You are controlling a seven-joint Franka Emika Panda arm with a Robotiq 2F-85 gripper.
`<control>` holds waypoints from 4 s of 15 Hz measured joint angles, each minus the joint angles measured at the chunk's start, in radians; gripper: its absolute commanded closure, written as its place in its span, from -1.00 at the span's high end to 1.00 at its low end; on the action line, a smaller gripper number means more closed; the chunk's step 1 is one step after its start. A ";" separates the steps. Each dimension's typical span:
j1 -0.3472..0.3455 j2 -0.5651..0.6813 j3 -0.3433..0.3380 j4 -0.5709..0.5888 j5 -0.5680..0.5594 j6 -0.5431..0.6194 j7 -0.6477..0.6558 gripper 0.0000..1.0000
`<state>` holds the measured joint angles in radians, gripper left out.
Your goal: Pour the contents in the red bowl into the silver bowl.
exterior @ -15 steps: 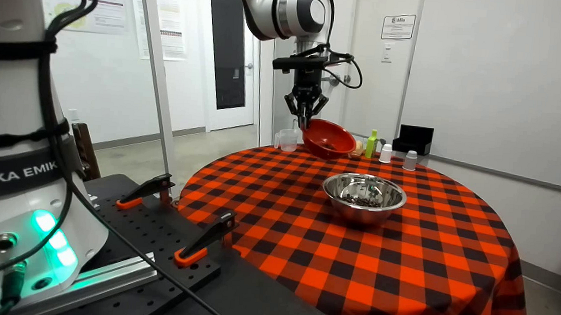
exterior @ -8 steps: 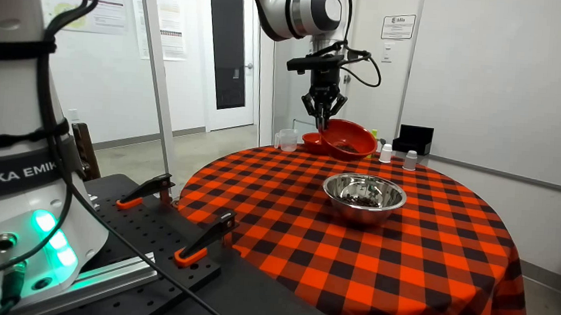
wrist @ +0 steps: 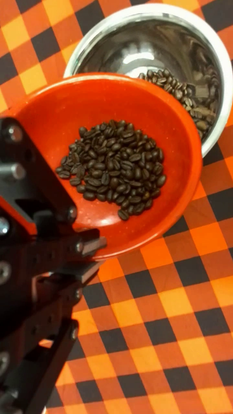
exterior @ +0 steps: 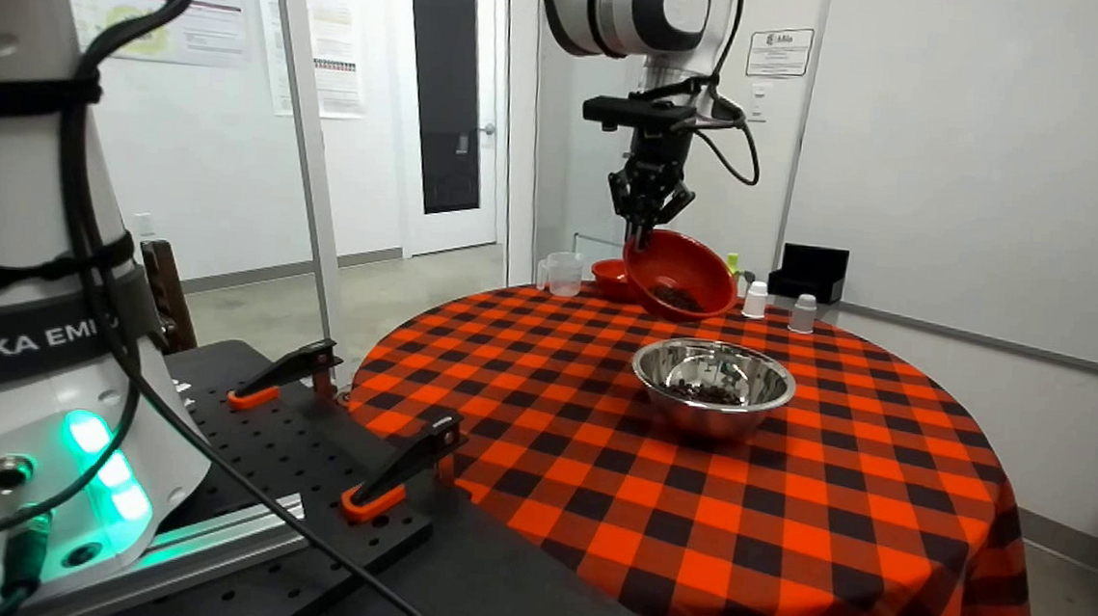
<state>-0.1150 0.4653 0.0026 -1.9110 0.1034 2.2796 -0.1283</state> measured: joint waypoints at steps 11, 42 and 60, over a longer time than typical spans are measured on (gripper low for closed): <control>-0.119 -0.001 0.006 0.048 0.271 -0.115 -0.085 -0.96; -0.271 -0.157 -0.114 -0.146 0.868 -0.276 -0.429 -0.96; -0.270 -0.113 -0.194 0.010 0.981 -0.349 -0.416 -0.96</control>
<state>-0.3848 0.3526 -0.1915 -1.9012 1.0842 1.9310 -0.5441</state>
